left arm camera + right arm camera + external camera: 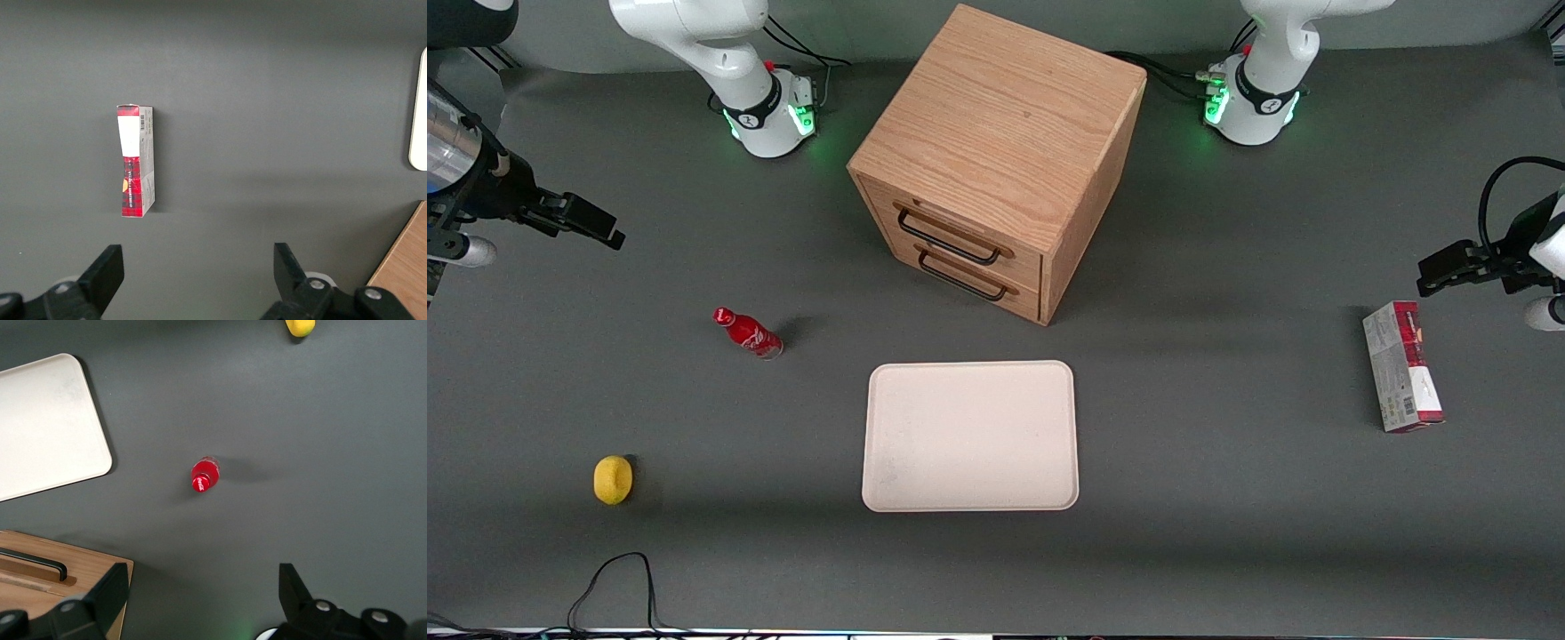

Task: Open upper drawer
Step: 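Move the right gripper toward the upper drawer's black handle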

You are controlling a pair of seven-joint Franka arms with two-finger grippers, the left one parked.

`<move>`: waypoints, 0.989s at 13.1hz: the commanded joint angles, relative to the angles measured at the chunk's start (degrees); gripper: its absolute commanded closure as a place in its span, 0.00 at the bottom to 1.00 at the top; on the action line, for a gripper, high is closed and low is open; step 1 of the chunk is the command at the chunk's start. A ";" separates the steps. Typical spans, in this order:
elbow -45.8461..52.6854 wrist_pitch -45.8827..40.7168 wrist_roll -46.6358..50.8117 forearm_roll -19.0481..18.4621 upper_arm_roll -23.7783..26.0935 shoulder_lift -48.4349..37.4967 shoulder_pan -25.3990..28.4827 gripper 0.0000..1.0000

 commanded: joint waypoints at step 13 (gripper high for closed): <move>20.75 -0.49 -15.49 -8.23 33.41 20.11 1.07 0.00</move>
